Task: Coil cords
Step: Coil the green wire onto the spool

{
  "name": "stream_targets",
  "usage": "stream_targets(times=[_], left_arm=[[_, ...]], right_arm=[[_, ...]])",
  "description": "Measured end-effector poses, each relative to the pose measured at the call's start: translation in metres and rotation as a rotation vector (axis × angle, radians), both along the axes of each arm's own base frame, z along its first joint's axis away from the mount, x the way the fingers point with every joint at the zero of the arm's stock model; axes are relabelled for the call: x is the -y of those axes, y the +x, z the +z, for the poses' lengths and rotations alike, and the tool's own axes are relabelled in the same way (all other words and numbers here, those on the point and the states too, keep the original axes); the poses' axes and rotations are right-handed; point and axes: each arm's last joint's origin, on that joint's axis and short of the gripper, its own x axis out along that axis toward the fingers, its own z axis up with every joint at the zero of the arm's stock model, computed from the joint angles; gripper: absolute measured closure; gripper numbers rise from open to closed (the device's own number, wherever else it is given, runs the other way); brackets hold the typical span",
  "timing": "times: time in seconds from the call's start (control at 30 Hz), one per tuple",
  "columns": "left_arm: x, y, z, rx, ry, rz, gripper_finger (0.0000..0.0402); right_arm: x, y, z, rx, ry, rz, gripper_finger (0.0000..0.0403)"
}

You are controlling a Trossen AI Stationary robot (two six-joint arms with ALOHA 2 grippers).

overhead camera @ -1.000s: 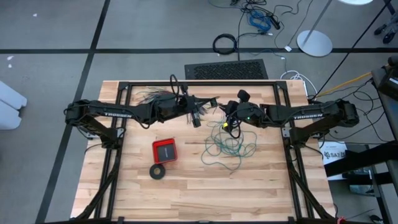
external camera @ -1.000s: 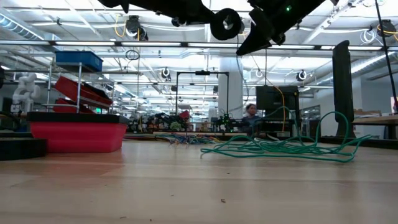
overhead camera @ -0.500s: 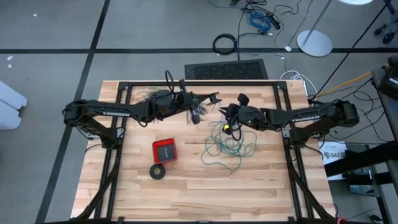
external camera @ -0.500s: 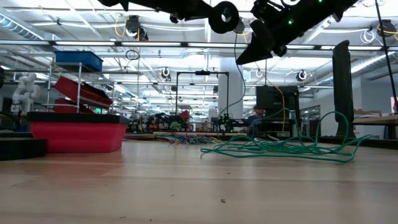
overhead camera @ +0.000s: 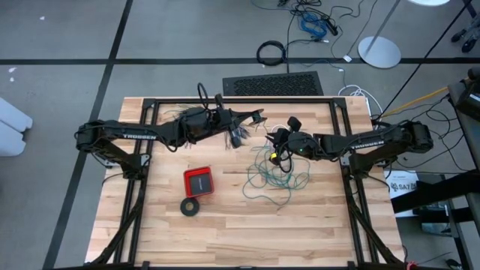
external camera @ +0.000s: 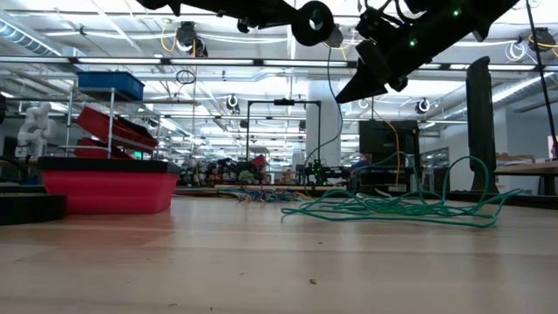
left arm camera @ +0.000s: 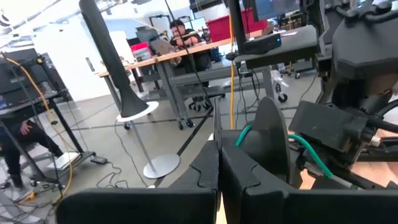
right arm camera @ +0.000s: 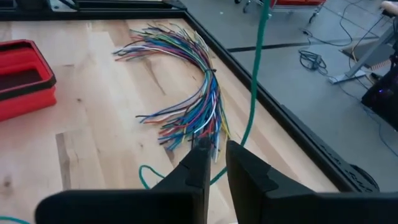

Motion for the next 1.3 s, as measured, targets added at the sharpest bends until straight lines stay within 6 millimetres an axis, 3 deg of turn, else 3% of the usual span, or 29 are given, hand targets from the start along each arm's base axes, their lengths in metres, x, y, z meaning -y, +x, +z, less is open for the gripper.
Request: stream_targets(times=[0.43, 0.63, 0.97, 1.3], left_arm=[[0.000, 0.000, 0.002, 0.042, -0.044, -0.016, 0.0401], [-0.001, 0.002, 0.007, 0.137, -0.080, -0.017, 0.0401], [-0.007, 0.030, -0.029, 0.117, -0.085, 0.061, 0.0401], [-0.011, 0.037, -0.040, 0.098, -0.011, 0.138, 0.0402]], right_arm=[[0.001, 0.001, 0.000, 0.036, -0.007, -0.008, 0.0400], [0.002, 0.014, -0.004, 0.119, -0.016, -0.038, 0.0403], [0.005, 0.045, 0.000, 0.198, -0.019, -0.028, 0.0403], [-0.003, 0.045, -0.004, 0.134, -0.009, -0.001, 0.0401]])
